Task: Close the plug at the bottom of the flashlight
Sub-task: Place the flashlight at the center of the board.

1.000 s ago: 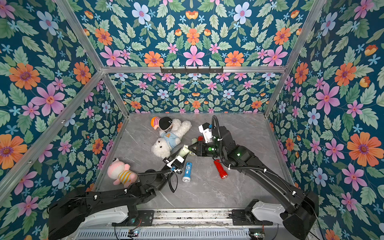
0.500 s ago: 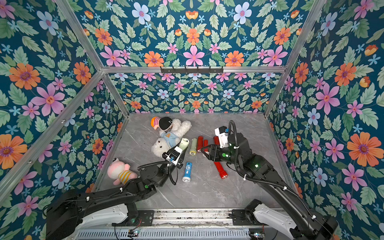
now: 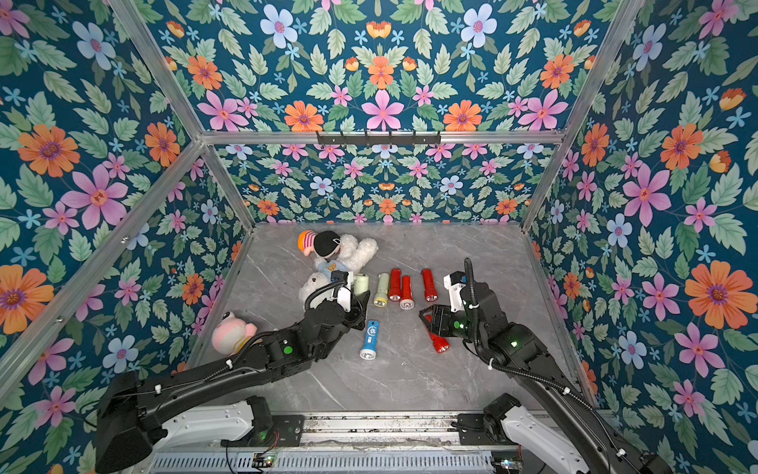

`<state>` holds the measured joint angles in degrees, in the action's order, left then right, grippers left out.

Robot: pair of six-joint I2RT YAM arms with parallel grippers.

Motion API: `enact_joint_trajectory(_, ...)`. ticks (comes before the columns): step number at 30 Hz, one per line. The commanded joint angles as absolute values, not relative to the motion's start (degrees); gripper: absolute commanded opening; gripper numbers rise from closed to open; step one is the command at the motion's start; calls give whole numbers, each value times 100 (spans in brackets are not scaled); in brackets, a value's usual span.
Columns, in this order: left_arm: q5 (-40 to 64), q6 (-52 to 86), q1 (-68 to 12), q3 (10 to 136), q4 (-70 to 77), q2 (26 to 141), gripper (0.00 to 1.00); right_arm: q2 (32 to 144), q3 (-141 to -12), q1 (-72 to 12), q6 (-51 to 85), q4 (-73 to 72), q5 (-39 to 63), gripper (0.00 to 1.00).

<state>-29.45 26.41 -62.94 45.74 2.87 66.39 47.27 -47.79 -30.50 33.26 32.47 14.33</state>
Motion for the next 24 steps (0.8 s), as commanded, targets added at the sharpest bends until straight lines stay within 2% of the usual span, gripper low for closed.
enact_joint_trajectory(1, -2580, 3744, -6410, 4790, -233, 6996, 0, 4661, -4671, -3011, 3150, 3320, 1336, 59)
enact_joint_trajectory(10, -1997, 5010, -6703, 5541, -915, 8491, 0, 4535, -4391, -2680, 2933, 3386, 1579, 61)
enact_joint_trajectory(24, -1427, 5897, -6472, 5282, -371, 9437, 0, 4527, -4192, -2187, 2585, 3349, 2142, 61)
